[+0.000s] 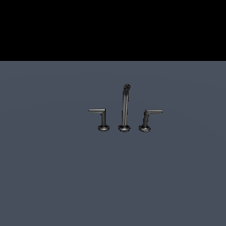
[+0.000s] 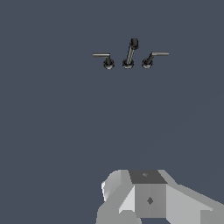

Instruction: Turn on the faucet by rotating a designated handle.

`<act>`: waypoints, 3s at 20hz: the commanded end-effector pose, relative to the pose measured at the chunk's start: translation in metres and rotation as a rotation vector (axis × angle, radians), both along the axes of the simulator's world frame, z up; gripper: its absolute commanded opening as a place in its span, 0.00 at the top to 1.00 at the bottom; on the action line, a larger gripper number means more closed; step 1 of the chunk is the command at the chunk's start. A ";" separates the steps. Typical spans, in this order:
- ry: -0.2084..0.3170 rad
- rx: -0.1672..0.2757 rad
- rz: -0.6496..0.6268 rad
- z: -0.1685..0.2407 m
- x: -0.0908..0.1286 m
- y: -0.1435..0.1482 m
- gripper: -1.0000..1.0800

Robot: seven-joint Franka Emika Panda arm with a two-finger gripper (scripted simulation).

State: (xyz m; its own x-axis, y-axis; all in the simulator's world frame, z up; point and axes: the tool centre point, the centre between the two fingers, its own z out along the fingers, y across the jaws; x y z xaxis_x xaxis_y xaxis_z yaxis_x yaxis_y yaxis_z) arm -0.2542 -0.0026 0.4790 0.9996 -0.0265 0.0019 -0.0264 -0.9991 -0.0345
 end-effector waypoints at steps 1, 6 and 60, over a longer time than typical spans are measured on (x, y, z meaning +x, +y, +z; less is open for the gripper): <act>0.000 0.000 0.000 0.000 0.000 0.000 1.00; 0.000 0.000 -0.014 -0.003 0.001 0.003 1.00; 0.022 -0.005 -1.021 -0.247 0.195 0.121 1.00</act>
State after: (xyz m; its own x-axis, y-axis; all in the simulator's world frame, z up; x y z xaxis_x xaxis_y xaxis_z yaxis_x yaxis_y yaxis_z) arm -0.0657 0.1177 0.2392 0.5241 -0.8515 -0.0143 -0.8516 -0.5238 -0.0199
